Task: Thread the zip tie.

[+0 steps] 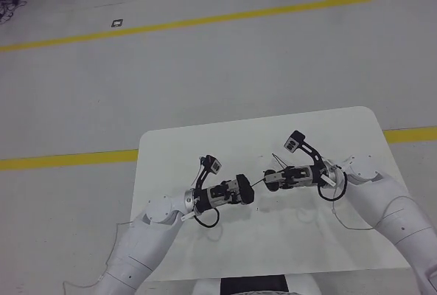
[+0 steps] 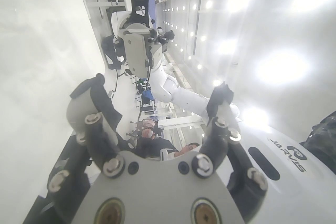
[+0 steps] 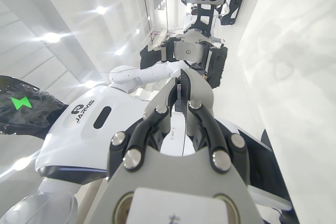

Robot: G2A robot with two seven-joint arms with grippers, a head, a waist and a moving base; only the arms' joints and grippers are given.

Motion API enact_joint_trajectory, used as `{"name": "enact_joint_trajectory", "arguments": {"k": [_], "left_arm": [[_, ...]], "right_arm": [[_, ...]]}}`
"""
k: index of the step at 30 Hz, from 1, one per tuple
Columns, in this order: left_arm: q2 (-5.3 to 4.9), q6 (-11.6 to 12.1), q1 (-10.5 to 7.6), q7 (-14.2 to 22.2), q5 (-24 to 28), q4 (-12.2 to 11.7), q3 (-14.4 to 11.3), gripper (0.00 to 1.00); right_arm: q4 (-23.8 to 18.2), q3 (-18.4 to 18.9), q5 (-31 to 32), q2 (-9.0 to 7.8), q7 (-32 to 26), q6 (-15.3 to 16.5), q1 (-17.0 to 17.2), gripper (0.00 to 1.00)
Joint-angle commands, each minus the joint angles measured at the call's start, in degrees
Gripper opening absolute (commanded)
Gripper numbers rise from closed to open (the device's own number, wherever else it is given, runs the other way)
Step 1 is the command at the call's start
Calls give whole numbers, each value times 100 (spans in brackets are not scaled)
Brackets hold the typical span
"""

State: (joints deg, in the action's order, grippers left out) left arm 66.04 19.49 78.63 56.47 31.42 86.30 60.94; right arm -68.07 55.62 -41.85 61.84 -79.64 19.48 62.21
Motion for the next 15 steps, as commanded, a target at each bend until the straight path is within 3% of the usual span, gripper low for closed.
{"name": "enact_joint_trajectory", "arguments": {"k": [1, 10, 13, 15], "left_arm": [[-2, -1, -10, 0, 19, 0, -13, 100], [1, -1, -22, 24, 137, -39, -56, 98], [7, -1, -33, 19, 158, -45, -70, 81], [11, -1, -38, 15, 163, -44, -77, 64]], "right_arm": [[13, 1, -66, 21, 0, 0, 4, 0], [-18, 60, -389, 108, 0, 0, 80, 0], [37, -3, -225, 152, 0, 0, 48, 0], [80, -32, -156, 178, 0, 0, 25, 0]]}}
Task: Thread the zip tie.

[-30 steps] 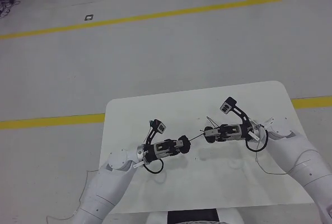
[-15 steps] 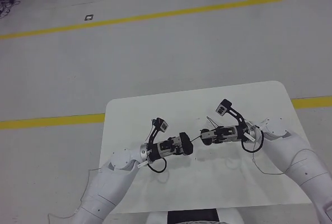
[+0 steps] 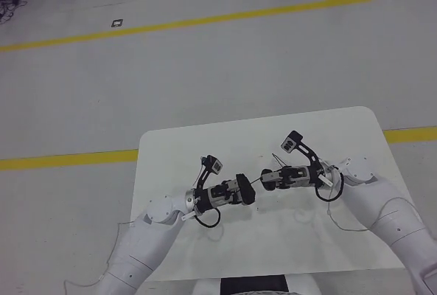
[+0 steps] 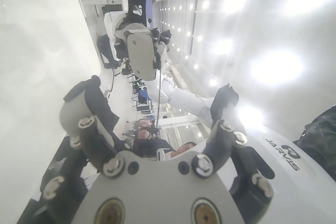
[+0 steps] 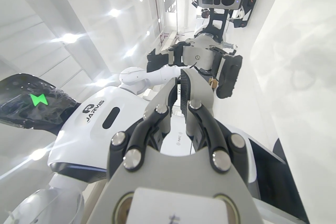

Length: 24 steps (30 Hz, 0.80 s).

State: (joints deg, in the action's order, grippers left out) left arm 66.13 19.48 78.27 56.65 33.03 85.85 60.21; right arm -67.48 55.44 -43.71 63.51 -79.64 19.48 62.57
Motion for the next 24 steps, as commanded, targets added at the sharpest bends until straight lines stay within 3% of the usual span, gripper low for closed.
{"name": "enact_joint_trajectory", "arguments": {"k": [1, 3, 9, 24], "left_arm": [[5, 0, -5, -7, 2, -3, -12, 58], [10, 0, -11, -12, 2, -12, -21, 48], [20, 0, -8, -22, 17, -21, -9, 40], [43, 0, -52, -58, -74, -101, -70, 36]], "right_arm": [[52, -39, 90, 27, 0, 0, -30, 0], [95, -62, 162, 48, 0, 0, -59, 0], [214, -74, 425, 89, 0, 0, -112, 0], [224, 18, 641, 152, 0, 0, -87, 0]]}}
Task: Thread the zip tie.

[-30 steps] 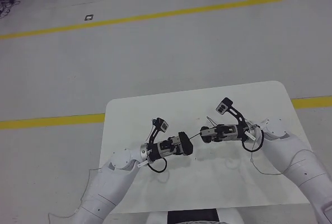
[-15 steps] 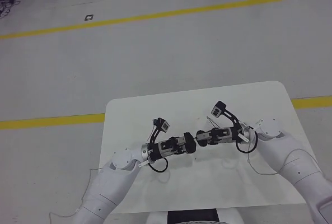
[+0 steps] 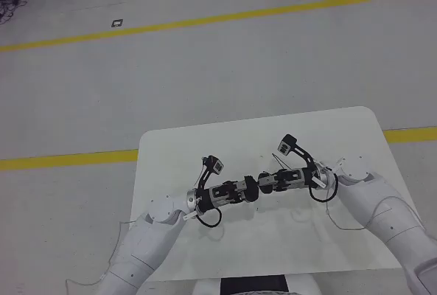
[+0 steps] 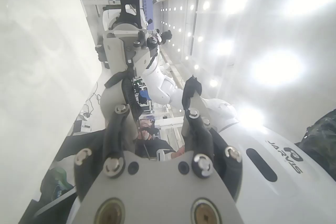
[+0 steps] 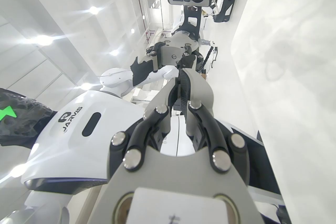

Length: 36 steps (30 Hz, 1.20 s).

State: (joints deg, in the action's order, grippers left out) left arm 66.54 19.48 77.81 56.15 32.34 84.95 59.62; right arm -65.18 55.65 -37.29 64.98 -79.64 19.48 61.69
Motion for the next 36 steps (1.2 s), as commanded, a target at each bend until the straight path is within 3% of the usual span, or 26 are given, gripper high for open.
{"name": "enact_joint_trajectory", "arguments": {"k": [1, 11, 28, 36], "left_arm": [[3, 0, -11, -15, -9, -19, -20, 35], [-8, 0, -66, -49, 7, -123, -103, 21], [-51, -64, -126, -69, 10, -196, -215, 11], [-68, -75, -161, -81, 23, -208, -264, 0]], "right_arm": [[-11, -5, -4, 7, 0, 0, 3, 0], [6, -27, 35, 26, 0, 0, -14, 0], [-69, 8, 89, 12, 0, 0, 9, 0], [-128, 45, 100, 0, 0, 0, 41, 0]]}}
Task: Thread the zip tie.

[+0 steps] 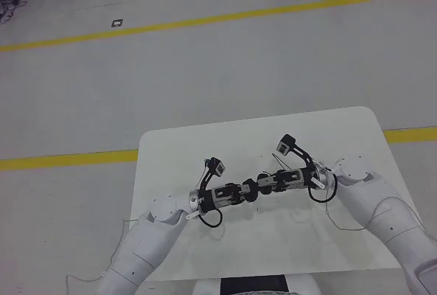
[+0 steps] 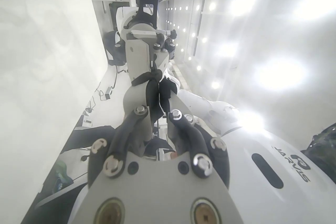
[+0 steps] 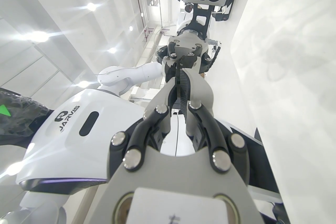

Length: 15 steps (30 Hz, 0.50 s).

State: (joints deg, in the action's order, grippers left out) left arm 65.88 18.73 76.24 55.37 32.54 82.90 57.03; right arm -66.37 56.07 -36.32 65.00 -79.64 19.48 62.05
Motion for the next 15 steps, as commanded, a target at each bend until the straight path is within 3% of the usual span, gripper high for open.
{"name": "enact_joint_trajectory", "arguments": {"k": [1, 7, 8, 9, 15], "left_arm": [[-4, 1, -7, -6, 5, -3, -11, 0], [-17, 5, -23, -31, 5, -9, -39, 0], [-21, 21, -28, -52, -21, -11, -35, 0], [-28, 75, -33, -117, -120, -6, -23, 0], [-68, 75, 34, -365, -605, 169, 97, 0]], "right_arm": [[-18, 7, 7, -3, 0, 0, 6, 0], [-61, 15, 13, -13, 0, 0, 21, 0], [-60, 17, 2, -14, 0, 0, 22, 22], [-38, 42, -46, -15, 0, 0, 27, 100], [111, 326, -192, -67, 0, 0, 95, 100]]}}
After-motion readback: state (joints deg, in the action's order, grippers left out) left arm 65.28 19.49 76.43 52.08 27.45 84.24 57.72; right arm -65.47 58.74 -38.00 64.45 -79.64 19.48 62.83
